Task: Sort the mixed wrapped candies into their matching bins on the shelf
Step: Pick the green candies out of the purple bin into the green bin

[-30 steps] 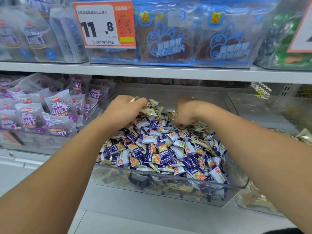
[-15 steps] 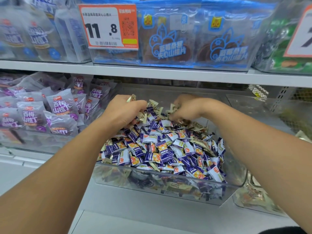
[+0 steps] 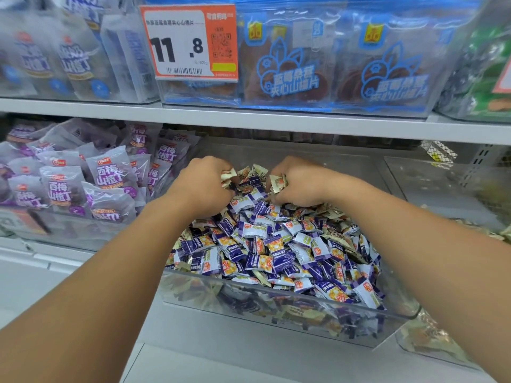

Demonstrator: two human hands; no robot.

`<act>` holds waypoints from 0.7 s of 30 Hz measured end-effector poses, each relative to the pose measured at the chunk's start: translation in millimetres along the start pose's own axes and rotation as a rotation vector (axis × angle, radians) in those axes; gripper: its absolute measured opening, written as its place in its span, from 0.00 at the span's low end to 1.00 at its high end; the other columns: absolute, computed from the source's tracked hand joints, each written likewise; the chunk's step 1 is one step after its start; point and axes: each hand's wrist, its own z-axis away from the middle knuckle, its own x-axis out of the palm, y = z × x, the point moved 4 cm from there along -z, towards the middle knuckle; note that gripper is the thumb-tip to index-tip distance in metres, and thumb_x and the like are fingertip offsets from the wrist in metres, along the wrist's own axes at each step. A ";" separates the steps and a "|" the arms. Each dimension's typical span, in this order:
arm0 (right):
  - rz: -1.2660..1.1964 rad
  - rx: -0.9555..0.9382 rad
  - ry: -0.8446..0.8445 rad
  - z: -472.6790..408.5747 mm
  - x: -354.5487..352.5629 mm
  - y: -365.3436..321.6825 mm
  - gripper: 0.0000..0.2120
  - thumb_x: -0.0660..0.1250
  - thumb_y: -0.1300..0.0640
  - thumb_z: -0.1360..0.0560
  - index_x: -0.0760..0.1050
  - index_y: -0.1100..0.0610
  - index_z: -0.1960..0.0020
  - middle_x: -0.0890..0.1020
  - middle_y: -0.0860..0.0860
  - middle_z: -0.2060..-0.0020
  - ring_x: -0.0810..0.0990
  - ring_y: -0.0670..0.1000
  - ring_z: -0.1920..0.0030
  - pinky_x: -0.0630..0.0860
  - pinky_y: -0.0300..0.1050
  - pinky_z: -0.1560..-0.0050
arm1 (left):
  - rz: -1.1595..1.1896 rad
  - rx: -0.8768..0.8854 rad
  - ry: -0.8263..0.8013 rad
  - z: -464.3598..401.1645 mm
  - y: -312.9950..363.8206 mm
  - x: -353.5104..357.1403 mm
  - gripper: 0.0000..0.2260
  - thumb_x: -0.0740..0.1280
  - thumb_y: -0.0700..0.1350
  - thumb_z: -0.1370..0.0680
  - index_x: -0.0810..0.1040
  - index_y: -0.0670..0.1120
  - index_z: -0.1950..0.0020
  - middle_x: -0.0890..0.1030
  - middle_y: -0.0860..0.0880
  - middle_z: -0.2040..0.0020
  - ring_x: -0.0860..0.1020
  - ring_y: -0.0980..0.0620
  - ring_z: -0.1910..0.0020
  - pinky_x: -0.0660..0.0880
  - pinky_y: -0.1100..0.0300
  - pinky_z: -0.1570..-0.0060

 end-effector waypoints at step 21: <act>-0.374 0.361 0.180 211.3 -98.7 105.8 0.08 0.76 0.55 0.28 0.82 0.58 0.60 0.81 0.57 0.66 0.73 0.50 0.70 0.69 0.42 0.73 | 0.609 0.261 -0.412 33.1 162.6 35.1 0.10 0.77 0.44 0.28 0.79 0.50 0.51 0.78 0.54 0.71 0.71 0.51 0.72 0.68 0.60 0.72</act>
